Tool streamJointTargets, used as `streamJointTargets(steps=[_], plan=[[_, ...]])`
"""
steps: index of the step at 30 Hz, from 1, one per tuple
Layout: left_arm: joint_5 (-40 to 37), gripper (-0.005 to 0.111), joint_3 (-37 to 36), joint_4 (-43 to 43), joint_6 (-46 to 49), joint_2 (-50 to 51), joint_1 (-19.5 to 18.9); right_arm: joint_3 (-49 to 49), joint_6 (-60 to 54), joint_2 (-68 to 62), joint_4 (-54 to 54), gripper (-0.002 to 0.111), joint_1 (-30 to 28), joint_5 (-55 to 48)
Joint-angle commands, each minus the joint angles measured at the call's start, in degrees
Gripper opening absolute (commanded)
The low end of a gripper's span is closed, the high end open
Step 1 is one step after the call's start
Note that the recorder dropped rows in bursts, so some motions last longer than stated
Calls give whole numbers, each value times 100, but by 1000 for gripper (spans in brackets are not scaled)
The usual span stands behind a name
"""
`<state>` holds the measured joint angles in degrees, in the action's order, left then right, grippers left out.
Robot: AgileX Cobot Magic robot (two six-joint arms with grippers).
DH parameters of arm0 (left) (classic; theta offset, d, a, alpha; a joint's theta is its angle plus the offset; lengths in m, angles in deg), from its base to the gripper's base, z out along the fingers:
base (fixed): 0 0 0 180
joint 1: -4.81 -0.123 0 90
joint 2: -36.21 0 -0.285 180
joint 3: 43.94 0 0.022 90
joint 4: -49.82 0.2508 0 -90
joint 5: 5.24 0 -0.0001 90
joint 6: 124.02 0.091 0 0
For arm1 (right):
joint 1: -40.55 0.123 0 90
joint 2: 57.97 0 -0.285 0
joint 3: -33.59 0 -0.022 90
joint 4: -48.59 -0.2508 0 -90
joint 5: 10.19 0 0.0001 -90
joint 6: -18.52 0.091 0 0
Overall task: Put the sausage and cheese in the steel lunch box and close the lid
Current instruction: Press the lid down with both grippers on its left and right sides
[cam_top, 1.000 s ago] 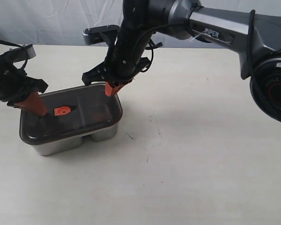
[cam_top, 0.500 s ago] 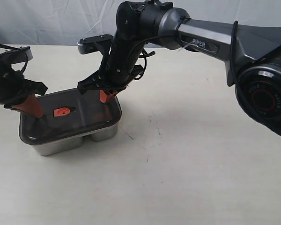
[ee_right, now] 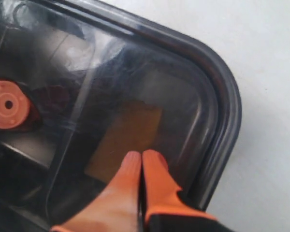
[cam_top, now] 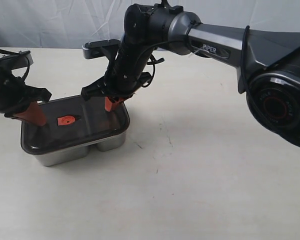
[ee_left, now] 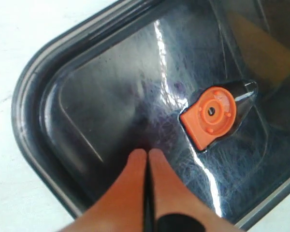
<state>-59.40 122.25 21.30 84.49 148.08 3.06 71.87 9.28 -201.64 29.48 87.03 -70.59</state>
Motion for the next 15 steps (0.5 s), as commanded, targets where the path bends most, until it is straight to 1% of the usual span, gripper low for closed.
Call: streamJointTargets(steps=[1, 15], plan=[[-10, 0, -129, 485, -111, 204, 22, -154, -17, -389, -165, 0, 97, -452], [-181, 0, -129, 485, -199, 947, 22, -154, -7, -389, -184, 0, 97, -475]])
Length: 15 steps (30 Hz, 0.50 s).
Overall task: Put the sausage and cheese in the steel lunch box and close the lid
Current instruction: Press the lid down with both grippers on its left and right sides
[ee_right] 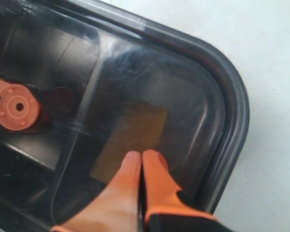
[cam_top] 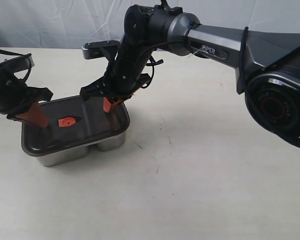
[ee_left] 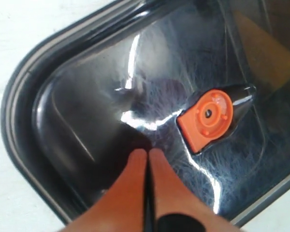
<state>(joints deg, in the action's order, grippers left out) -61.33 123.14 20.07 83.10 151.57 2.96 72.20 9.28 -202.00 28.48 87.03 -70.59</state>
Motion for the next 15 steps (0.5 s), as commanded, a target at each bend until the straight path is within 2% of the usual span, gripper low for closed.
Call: streamJointTargets(steps=[1, 15], plan=[[-14, 0, -218, 620, -85, 656, 33, -187, -7, -354, -85, 0, 97, -475], [76, 0, -218, 941, -319, 776, 33, -187, -7, -492, -85, 0, 97, -511]])
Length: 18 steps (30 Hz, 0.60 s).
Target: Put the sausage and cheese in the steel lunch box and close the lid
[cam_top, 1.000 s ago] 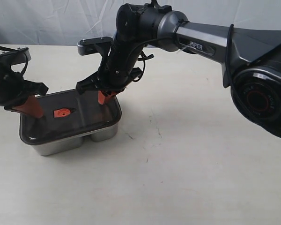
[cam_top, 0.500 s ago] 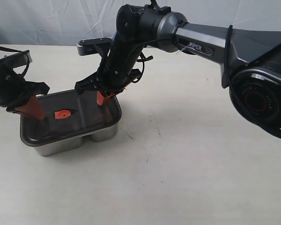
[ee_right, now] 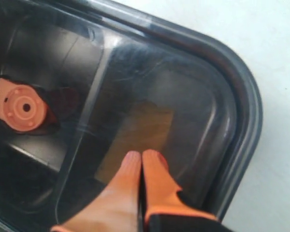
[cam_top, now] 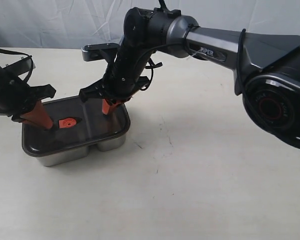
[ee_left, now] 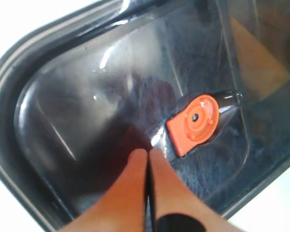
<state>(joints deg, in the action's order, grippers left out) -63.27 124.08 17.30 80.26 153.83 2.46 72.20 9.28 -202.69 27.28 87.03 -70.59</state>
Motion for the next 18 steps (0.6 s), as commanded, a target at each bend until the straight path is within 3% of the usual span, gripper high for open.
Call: streamJointTargets(steps=[1, 8, 18], plan=[[270, 0, -312, 1219, -35, 550, 82, -187, -7, -442, 36, 0, 97, -509], [425, 0, -211, 1165, -15, 292, 82, -187, -7, -322, 145, 0, 84, -449], [484, 0, 155, 1305, -15, -975, 60, -187, 530, 697, 1437, 0, 84, 369]])
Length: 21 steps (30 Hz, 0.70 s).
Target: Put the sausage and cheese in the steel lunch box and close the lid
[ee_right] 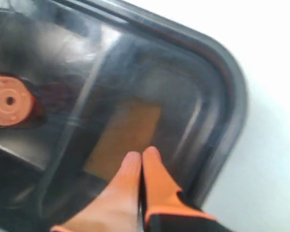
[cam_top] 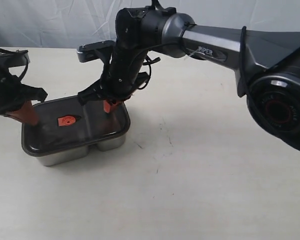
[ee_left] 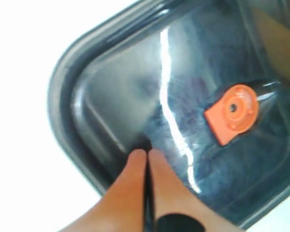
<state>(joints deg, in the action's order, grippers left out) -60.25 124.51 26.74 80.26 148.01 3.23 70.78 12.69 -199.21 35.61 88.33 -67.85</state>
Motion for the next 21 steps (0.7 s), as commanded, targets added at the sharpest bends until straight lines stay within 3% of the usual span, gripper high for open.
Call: streamJointTargets(steps=[1, 6, 12, 17, 21], plan=[[215, 0, 148, 361, -15, -513, -16, -45, 200, 438, 614, 0, -46, 137], [496, 0, 307, 371, 15, -1221, -16, -45, 215, 1050, 617, 0, -186, 299], [891, 0, 244, 349, 108, -2510, -16, -45, 163, 1717, 577, 0, -728, -362], [1521, 0, -263, 336, 167, -3831, -16, -476, -222, 2393, 190, 0, -981, -375], [1930, 0, -893, 372, 167, -5002, -16, -1510, -370, 3170, 39, 0, -981, 56]])
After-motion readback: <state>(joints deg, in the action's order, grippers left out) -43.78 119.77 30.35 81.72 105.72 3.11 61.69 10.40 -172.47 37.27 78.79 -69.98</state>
